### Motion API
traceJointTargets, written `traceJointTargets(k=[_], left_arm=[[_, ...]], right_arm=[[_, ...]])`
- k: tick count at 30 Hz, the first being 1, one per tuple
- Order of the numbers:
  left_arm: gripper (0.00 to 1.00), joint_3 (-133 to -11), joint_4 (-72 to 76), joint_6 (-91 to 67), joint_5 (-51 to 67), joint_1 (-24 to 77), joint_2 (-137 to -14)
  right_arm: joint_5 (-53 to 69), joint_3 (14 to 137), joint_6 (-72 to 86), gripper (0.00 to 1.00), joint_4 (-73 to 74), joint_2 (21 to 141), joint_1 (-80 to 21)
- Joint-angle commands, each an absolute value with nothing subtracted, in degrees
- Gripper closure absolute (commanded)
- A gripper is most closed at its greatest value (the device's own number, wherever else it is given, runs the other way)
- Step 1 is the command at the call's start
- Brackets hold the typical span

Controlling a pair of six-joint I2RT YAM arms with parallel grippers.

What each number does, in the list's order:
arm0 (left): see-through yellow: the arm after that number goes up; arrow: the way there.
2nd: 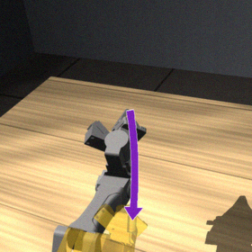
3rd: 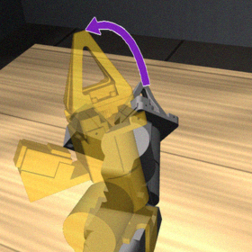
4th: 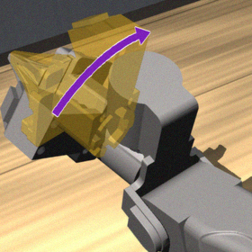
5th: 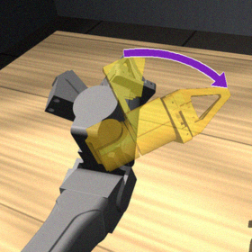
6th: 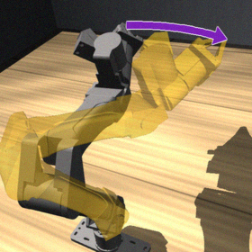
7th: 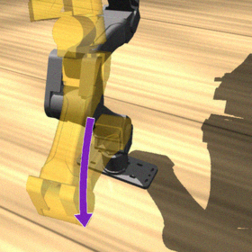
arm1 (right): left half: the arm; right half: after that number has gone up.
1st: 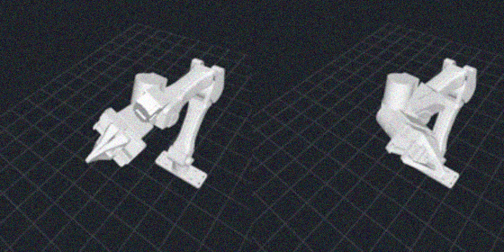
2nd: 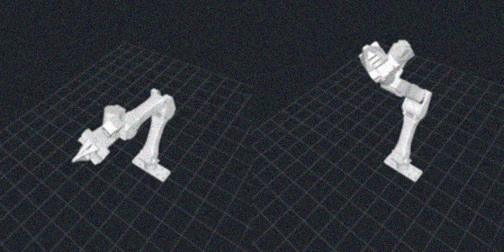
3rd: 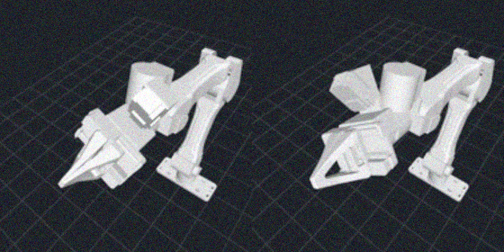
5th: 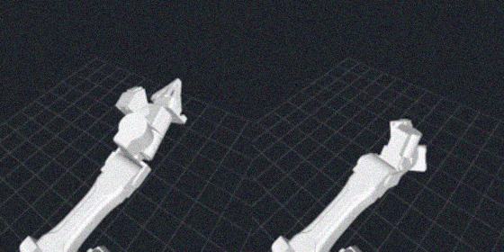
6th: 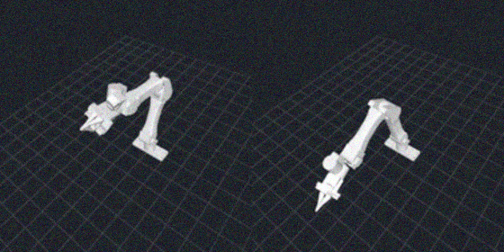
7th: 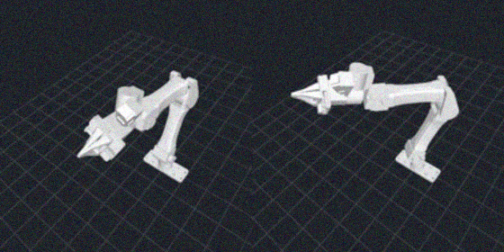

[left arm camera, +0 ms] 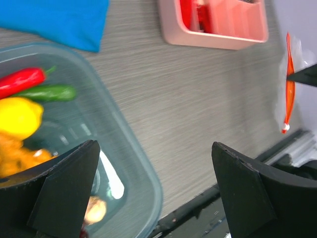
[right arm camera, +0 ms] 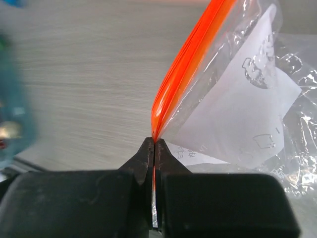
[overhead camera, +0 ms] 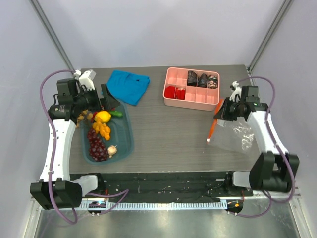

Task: Place the food in the zip-top bag and seal the zipper
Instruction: Pick up the zipper food storage bag at the corner of the board, then open the zipper of the food storage bag.

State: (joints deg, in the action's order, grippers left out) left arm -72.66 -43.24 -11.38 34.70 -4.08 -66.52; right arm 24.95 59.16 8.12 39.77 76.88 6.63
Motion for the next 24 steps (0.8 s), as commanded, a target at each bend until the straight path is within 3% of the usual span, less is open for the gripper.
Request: traceJointTargets(k=[1,4,9,14,19,24], left_arm=[[0.0,-72.3,-31.8,-18.4,47.6,-3.6,-66.6],[0.0,-72.9,-29.2,-19.8,50.9,2.1,-68.6],[0.0,-72.9,-25.4,-15.9,36.6,20.5,-68.6],[0.27,-72.1,-19.4,-18.5,23.2,33.9,-72.5],[0.41,-74.6,-15.0,-20.9,16.3,45.2,-79.5],[0.46,-79.4,-12.0,-23.0,16.3,50.1,-86.5]], right_arm=[[39.9,62.0,12.4,0.99,33.3,67.5,4.1],[41.3,61.9,17.4,0.99,28.9,66.1,2.1],[41.4,59.9,27.1,0.99,19.9,65.7,-3.2],[37.1,58.4,32.1,0.99,15.9,65.3,-8.0],[37.7,53.5,36.4,0.99,13.0,62.8,-8.2],[39.0,50.5,36.5,0.99,12.4,59.5,-8.3]])
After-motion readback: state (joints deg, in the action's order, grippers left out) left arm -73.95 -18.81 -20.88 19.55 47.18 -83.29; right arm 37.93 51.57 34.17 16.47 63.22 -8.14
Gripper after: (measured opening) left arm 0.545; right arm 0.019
